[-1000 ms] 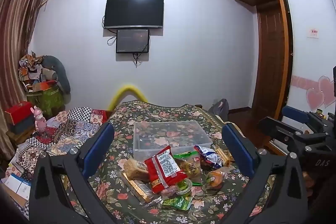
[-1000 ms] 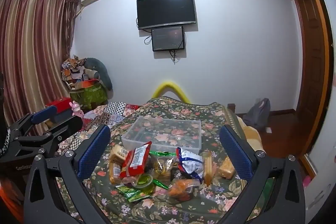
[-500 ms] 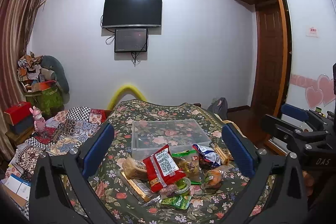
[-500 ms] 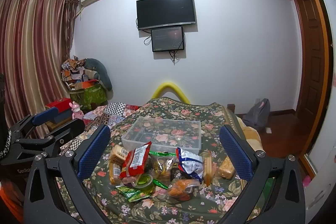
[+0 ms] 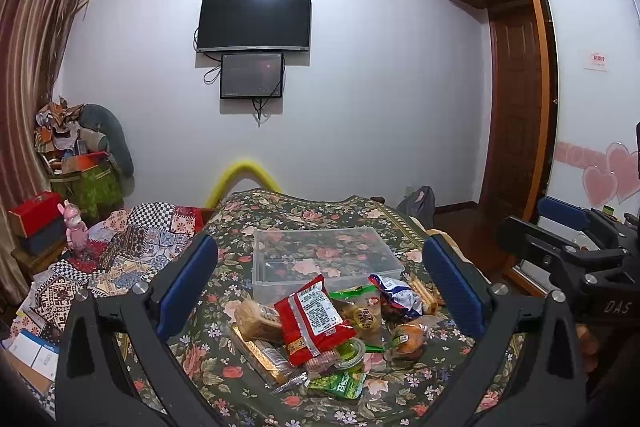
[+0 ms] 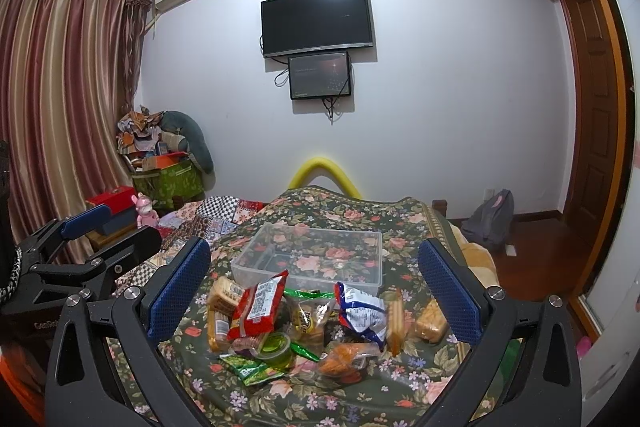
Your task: Organize snacks
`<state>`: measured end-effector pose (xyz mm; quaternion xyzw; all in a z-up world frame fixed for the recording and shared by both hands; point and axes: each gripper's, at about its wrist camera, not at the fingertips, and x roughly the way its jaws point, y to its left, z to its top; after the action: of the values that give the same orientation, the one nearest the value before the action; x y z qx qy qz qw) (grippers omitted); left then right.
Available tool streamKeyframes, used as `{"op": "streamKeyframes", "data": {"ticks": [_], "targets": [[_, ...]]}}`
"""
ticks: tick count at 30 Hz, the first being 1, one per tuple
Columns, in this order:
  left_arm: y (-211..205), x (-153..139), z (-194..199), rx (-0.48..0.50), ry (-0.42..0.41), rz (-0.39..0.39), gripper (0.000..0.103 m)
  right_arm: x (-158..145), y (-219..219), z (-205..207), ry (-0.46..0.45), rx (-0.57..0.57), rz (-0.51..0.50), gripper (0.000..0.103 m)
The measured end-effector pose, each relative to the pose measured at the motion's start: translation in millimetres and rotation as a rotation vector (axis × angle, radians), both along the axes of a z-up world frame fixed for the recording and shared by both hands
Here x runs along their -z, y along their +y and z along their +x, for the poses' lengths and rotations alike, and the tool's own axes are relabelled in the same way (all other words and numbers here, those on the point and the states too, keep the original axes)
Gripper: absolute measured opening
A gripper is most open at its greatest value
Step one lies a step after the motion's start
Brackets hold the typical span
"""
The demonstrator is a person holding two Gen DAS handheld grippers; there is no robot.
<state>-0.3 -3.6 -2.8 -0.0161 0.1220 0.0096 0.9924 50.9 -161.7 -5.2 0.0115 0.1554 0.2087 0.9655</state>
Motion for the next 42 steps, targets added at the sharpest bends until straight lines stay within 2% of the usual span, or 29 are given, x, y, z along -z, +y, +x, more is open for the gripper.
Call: {"op": "streamKeyframes", "data": {"ticks": [42], "targets": [[3.5, 8.9, 6.7, 0.003, 0.021, -0.018, 0.103, 5.0, 4.0, 4.7, 0.009, -0.003, 0.003, 0.103]]}}
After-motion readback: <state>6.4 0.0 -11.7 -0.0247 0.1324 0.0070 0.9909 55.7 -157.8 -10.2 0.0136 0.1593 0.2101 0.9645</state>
